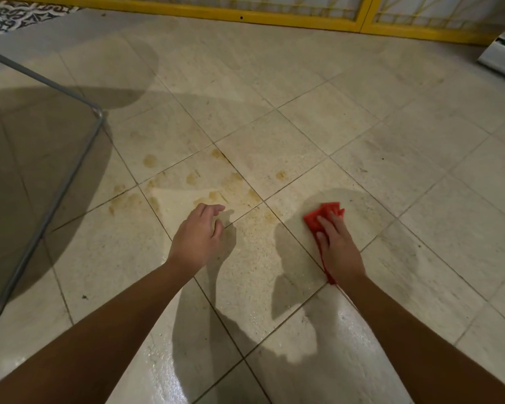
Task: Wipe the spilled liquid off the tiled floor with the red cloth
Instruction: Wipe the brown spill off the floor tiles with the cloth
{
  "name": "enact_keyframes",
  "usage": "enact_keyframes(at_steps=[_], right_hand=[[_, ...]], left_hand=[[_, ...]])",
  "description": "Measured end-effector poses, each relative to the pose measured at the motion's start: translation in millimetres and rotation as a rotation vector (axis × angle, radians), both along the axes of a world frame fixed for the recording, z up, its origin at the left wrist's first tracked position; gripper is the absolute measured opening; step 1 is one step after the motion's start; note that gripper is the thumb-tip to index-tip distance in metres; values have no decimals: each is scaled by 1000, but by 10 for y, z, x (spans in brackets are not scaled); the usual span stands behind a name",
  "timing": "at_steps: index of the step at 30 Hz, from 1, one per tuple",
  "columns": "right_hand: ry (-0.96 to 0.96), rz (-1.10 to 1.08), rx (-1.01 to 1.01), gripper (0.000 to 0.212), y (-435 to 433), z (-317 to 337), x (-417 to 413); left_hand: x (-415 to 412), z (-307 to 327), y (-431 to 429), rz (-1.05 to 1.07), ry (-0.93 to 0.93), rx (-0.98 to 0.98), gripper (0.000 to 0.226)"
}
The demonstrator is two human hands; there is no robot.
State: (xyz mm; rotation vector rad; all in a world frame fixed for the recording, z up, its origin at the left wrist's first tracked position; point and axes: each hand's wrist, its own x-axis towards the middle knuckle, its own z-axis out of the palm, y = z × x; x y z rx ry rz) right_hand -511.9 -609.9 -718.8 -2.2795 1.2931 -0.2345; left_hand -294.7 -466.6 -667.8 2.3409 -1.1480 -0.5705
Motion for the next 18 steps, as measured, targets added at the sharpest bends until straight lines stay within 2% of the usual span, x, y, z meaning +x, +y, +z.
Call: enact_keyframes(at_steps=[3, 8, 10, 12, 14, 16, 18], right_hand=[[21, -125, 70, 41, 28, 13, 424], [77, 81, 129, 45, 426, 62, 847], [58, 216, 90, 44, 631, 90, 795], [9, 321, -51, 42, 760, 83, 622], [40, 396, -58, 43, 778, 64, 419], [51, 399, -17, 42, 729, 50, 224], [29, 297, -36, 52, 631, 35, 86]], left_hand=[[35, -32, 80, 5, -15, 19, 31], [77, -27, 115, 32, 0, 22, 32], [85, -18, 109, 42, 0, 10, 32], [78, -7, 109, 47, 5, 1, 32], [63, 15, 127, 36, 12, -4, 32], [52, 46, 169, 19, 12, -16, 32], [62, 79, 235, 8, 4, -25, 32]])
